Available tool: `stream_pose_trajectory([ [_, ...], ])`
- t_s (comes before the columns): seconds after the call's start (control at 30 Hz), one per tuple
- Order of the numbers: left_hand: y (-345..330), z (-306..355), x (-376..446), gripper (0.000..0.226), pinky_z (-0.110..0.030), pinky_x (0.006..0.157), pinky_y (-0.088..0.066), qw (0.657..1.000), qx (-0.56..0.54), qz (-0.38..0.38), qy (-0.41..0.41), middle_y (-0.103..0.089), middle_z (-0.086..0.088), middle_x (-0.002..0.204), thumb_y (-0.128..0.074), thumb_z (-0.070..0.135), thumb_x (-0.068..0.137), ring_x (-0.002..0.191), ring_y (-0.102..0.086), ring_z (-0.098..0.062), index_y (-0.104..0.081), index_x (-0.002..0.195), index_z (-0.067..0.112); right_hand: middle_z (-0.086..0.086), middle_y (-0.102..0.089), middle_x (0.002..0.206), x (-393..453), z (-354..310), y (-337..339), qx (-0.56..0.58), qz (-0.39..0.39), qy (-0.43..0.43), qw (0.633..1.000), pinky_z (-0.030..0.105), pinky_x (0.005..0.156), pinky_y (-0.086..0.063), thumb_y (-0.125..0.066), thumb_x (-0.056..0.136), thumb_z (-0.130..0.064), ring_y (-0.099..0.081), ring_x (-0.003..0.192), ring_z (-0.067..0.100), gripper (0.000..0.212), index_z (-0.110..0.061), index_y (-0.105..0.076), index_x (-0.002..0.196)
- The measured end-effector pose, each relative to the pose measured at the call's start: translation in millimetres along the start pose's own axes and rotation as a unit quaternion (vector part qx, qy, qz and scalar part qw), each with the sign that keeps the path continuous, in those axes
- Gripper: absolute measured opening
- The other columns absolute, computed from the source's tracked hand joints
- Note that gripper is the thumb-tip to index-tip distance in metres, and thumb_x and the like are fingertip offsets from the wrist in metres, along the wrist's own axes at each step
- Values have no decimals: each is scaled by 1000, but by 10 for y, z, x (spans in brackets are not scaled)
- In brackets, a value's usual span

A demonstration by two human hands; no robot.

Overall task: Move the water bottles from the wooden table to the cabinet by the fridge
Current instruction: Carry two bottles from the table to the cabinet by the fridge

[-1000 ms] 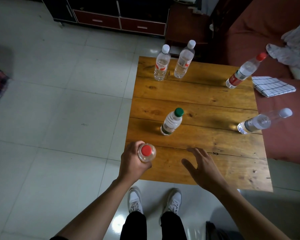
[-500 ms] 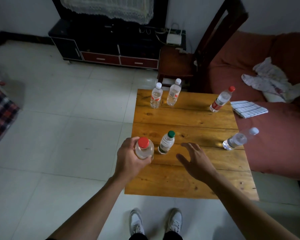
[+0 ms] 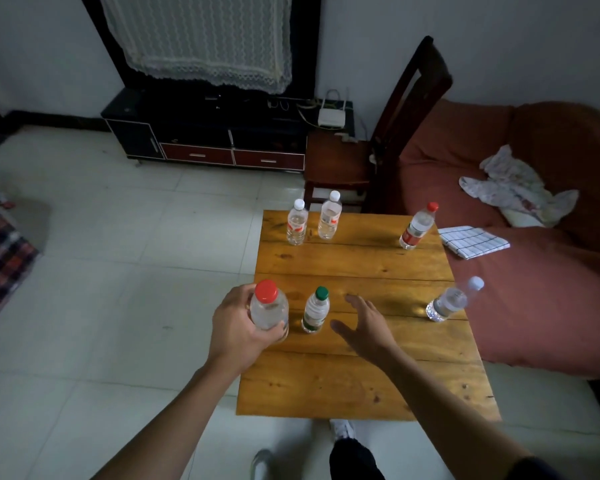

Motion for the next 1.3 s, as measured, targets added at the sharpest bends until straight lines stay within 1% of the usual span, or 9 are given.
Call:
stream_pose_trajectory([
  [0.4,-455,172,89,70,-16,69,-49,989,61,73,109,-60,14,94,-94,39,49,85,-63,-11,-54,106,33,3,-51,141,956,654,-94,44,-102,25,994,35,101,-45,-81,73,-42,-50,125,18,83,-17,-43,142],
  [0.57,-598,102,37,70,-14,71,-48,985,56,75,146,-61,14,95,-90,37,46,84,-62,-9,-57,107,31,1,-50,144,1234,726,-321,34,-147,52,987,27,103,-37,-83,72,-39,-48,130,18,82,-19,-45,142],
  [0.7,-649,21,-39,68,-19,72,-52,984,53,68,156,-60,18,97,-83,43,46,86,-61,-4,-55,107,34,-1,-49,145,1360,790,-534,52,-155,44,986,34,107,-39,-85,69,-35,-46,131,18,86,-20,-44,143],
  [0.8,-690,-58,-121,70,-22,69,-55,981,75,72,162,-62,11,96,-79,47,45,81,-61,-9,-61,108,22,-5,-50,142,1446,826,-695,68,-156,45,984,41,104,-47,-86,68,-37,-48,128,14,85,-23,-45,141],
  [0.97,-783,-171,-241,69,-22,69,-54,976,79,74,188,-64,8,96,-84,37,44,80,-63,-12,-63,107,18,-9,-56,127,1542,861,-890,65,-164,75,982,30,94,-50,-84,72,-33,-53,115,8,69,-23,-51,131],
  [1.07,-816,-266,-344,68,-20,70,-54,972,64,74,215,-64,10,96,-85,38,45,83,-63,-9,-62,107,21,-12,-55,119,1560,858,-968,61,-176,89,978,13,82,-41,-85,71,-32,-53,109,6,66,-24,-51,128],
  [1.13,-826,-321,-397,67,-19,70,-54,968,59,79,232,-64,12,95,-85,39,45,83,-64,-8,-62,105,22,-12,-54,118,1576,826,-1018,54,-175,105,977,8,78,-37,-85,71,-31,-53,107,5,67,-22,-51,128],
  [1.2,-831,-356,-439,66,-16,69,-52,964,56,87,244,-64,12,94,-87,38,44,82,-64,-8,-63,104,22,-11,-55,119,1584,819,-1066,51,-168,112,978,12,82,-41,-85,70,-31,-53,107,5,67,-21,-51,127],
  [1.3,-835,-379,-506,65,-16,68,-51,963,58,95,247,-66,10,92,-87,36,44,80,-65,-10,-63,103,20,-7,-58,114,1587,821,-1129,40,-150,123,980,28,87,-52,-86,67,-28,-57,104,10,65,-22,-52,121],
])
Point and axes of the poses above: each hand's wrist, its own x-axis towards the middle knuckle, its own y-axis out of the back of the hand, z = x × y, the point moved 5 cm from there along x, towards the middle knuckle
